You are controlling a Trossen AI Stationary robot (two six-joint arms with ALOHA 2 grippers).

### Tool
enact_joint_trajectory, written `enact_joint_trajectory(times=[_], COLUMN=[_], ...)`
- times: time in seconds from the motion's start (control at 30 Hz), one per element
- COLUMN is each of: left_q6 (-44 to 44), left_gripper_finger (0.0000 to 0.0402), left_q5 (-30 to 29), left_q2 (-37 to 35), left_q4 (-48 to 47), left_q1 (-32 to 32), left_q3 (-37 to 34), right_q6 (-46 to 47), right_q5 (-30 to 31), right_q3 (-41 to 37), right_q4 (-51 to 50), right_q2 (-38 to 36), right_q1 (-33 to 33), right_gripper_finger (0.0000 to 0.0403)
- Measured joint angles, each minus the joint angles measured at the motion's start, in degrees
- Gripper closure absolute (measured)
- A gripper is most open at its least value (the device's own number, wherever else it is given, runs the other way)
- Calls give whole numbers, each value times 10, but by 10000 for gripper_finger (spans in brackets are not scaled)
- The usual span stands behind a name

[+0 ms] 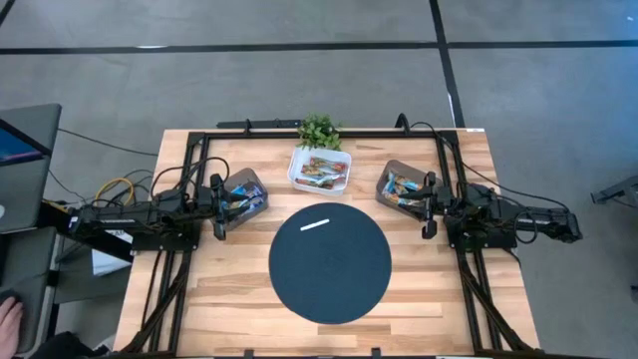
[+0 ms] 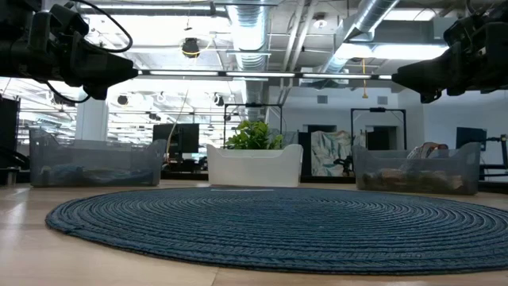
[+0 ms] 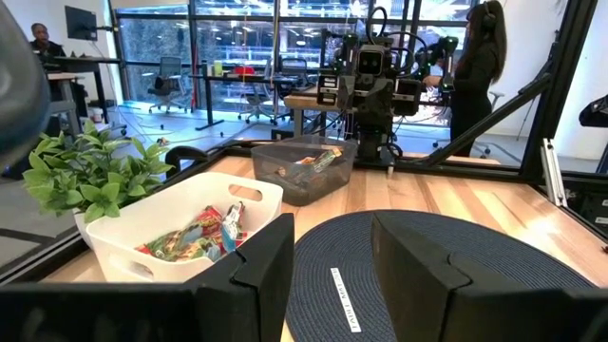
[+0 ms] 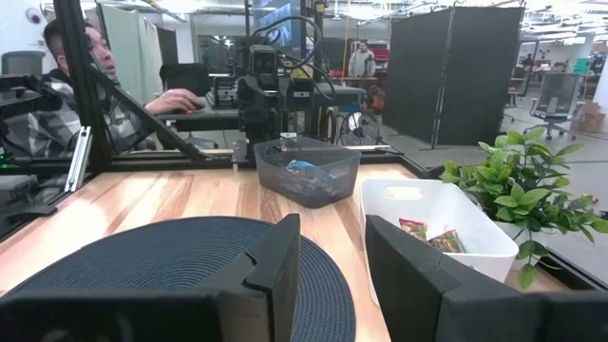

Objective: Pick and place Granola Bars by type
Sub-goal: Return to Home Position

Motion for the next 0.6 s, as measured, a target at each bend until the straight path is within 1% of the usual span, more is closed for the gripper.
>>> enact_joint_trajectory(times=[0.6], left_q6=[4], left_gripper_finger=[265], left_q5=[0], left_q2=[0], left_q4=[-1], left_q1=[0], left_q3=[0], right_q6=[0], right_q5=[0], right_q3=[0], right_q4=[0], right_q2=[0], right_q1=[0], right_gripper_finger=[286])
